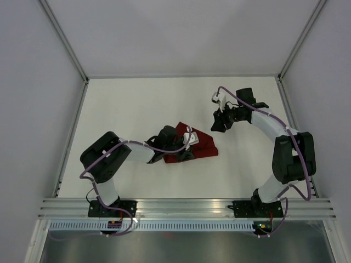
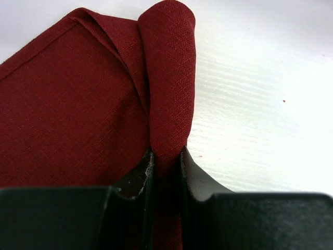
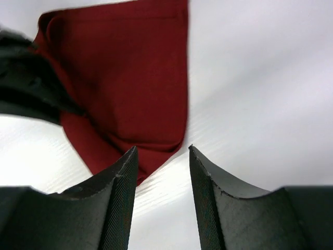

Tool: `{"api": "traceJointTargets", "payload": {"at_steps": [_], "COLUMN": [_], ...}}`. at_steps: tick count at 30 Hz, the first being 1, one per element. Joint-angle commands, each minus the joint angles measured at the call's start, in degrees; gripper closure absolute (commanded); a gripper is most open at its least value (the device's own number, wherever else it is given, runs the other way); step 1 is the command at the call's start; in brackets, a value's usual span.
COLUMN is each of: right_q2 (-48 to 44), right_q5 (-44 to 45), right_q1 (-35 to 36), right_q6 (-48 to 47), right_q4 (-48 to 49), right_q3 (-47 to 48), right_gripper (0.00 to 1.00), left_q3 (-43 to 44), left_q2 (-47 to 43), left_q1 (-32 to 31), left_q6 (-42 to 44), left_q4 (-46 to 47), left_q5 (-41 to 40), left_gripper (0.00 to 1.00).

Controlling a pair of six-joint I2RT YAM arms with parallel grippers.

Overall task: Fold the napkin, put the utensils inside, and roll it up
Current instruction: Roll the napkin at the center of the board.

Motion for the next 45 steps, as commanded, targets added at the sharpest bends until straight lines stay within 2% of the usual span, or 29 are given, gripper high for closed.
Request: {"api": "traceJointTargets", "payload": {"at_steps": [1, 6, 12, 16, 23, 30, 33, 35, 36, 37, 39, 40, 41, 44, 45], "right_q2": [-6.80, -16.21, -21.05, -20.18, -19.21, -17.02, -15.08, -13.85, -13.33, -12.45, -11.92, -11.57, -11.13, -9.02, -8.49], "right_q5": [-3.68, 1.04, 10.97, 15.80, 20.83, 23.12, 24.52, 25.14, 25.58, 25.75, 26.28, 26.63, 26.72, 25.85, 25.58], "right_q1": [1.14, 4.03, 15.62, 22.39, 27.94, 32.24, 33.13, 33.22, 33.22, 33.22, 33.22, 33.30, 33.30, 33.22, 33.22], "right_q6": [-7.31, -13.56, -15.94, -16.55, -17.69, -17.78, -18.13, -18.31, -18.57, -18.92, -19.88, -20.15, -20.59, -21.03, -20.95], "right_q4": [4.05, 8.09, 14.32, 18.89, 24.70, 25.85, 25.85, 25.24, 24.45, 23.31, 21.63, 20.41, 19.53, 14.52, 13.29], "right_q3": [-6.87, -15.85, -26.04, -29.21, -32.47, -33.79, -33.36, -33.18, -32.22, -31.78, -31.24, -31.24, -31.07, -28.97, -27.74], "right_gripper": [0.49, 0.45, 0.41, 0.39, 0.37, 0.37, 0.45, 0.54, 0.60, 0.74, 0.81, 0.88, 0.89, 0.96, 0.97], "left_q3": [-1.20, 2.57, 6.71, 7.59, 9.52, 10.84, 11.20, 11.55, 11.72, 11.90, 11.90, 11.99, 11.99, 12.08, 11.99], "left_q2": [5.38, 8.28, 10.83, 11.45, 13.29, 14.44, 14.35, 14.18, 14.00, 13.74, 12.51, 11.98, 11.37, 8.73, 7.94], "left_q1": [1.89, 5.06, 6.47, 7.44, 8.93, 9.20, 9.29, 9.29, 9.37, 9.37, 9.46, 9.55, 9.46, 9.64, 9.64], "left_q6": [-5.16, -6.67, -6.05, -6.40, -6.84, -6.84, -6.84, -6.76, -6.58, -6.58, -6.23, -6.14, -6.05, -6.05, -6.40], "left_q4": [-11.27, -16.79, -22.61, -23.83, -26.30, -26.91, -26.91, -28.39, -29.02, -28.94, -28.94, -28.94, -28.85, -27.89, -27.53], "left_q5": [7.76, 14.35, 18.40, 20.25, 22.10, 22.18, 22.18, 22.18, 22.53, 22.62, 22.71, 22.36, 21.75, 21.13, 20.78], "left_gripper": [0.98, 0.98, 0.98, 0.98, 0.98, 0.98, 0.98, 0.96, 0.94, 0.92, 0.84, 0.79, 0.73, 0.64, 0.63]}}
